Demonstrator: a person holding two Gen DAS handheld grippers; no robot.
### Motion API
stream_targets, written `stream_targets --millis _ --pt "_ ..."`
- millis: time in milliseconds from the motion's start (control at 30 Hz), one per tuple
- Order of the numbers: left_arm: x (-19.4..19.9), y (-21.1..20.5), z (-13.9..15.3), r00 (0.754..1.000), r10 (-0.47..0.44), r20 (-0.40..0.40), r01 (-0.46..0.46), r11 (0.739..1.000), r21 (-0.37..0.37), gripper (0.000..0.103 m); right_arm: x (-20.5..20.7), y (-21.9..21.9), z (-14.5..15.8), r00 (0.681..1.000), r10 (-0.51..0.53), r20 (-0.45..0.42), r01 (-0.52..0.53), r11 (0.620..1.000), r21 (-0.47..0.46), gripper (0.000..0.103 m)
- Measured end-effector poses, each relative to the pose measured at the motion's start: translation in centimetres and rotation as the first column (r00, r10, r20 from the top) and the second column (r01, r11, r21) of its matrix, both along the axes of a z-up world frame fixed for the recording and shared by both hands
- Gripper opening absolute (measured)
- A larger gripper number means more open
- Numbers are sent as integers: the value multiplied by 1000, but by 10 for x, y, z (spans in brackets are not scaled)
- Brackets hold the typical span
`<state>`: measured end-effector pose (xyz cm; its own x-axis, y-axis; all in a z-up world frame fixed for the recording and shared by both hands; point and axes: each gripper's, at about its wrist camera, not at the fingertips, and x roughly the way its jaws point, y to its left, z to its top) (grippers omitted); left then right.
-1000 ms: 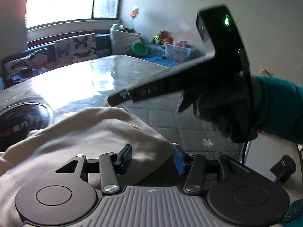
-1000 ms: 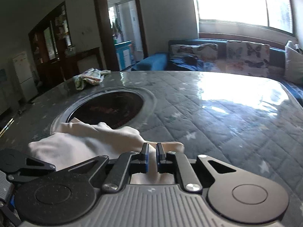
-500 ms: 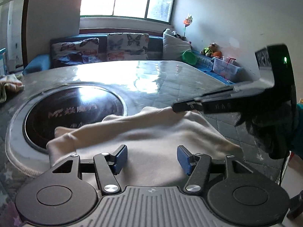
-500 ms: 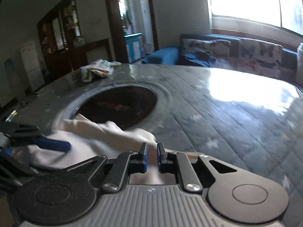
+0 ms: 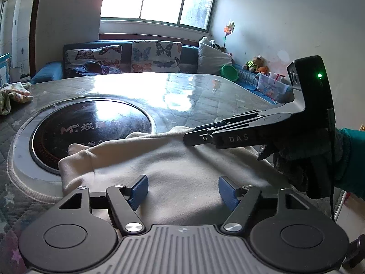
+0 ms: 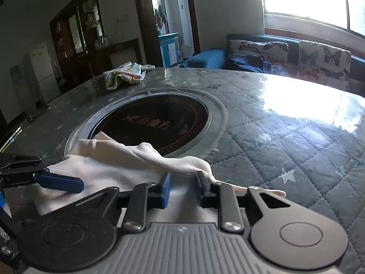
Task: Fold clothes
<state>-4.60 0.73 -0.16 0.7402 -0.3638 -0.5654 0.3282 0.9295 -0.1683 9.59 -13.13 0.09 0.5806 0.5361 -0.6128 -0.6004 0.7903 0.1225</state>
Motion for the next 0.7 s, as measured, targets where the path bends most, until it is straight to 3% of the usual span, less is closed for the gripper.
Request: stream_targets --millis 67,167,433,700 --pt "-2 2 1 1000 8 1 -8 1000 -1 72 -3 6 5 1000 19 16 -18 1000 -9 27" --pt "-6 3 2 1000 20 4 -20 1000 0 74 -3 18 12 998 53 23 -53 998 -20 37" --pt "-14 12 1 999 39 -3 -39 999 -4 76 15 44 4 998 58 -31 -60 998 -38 37" --pt "-21 16 0 999 47 0 -47 999 -19 78 11 56 12 996 84 -3 -84 996 -31 39"
